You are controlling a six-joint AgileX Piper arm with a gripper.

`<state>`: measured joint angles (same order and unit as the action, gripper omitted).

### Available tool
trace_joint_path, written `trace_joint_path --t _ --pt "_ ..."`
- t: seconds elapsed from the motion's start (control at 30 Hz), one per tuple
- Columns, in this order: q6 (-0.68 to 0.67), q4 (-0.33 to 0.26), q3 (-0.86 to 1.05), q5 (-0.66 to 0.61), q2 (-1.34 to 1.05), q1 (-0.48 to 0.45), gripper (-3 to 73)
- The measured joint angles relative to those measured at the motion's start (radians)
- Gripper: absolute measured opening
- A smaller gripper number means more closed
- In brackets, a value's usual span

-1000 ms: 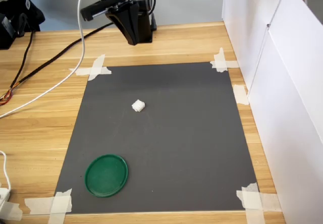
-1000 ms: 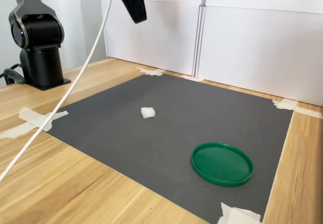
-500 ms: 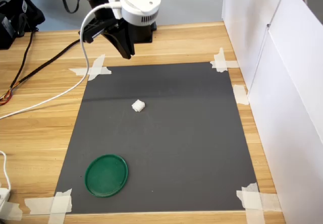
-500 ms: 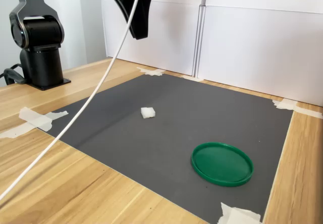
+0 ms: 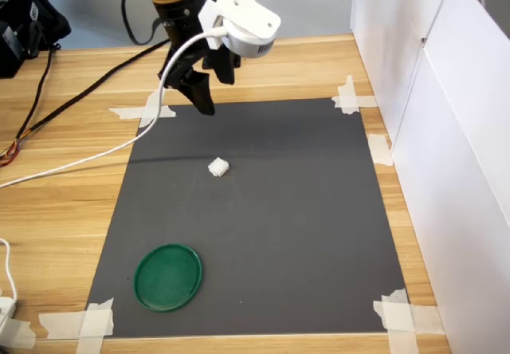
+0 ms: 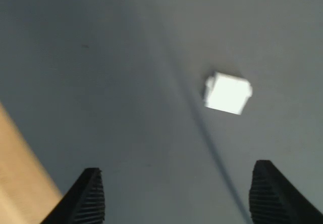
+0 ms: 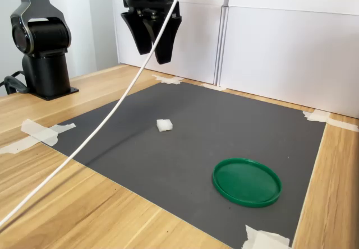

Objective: Grasp a white terminal and put it in the green lid.

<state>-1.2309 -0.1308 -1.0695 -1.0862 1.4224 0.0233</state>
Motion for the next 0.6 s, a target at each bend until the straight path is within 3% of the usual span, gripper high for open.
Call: trace_joint_path --t 0.17,0.6 --pt "-0.005 0.057 0.122 0.176 -0.004 0.001 70.8" --pt "0.025 0.035 0.190 0.321 0.114 0.001 69.7"
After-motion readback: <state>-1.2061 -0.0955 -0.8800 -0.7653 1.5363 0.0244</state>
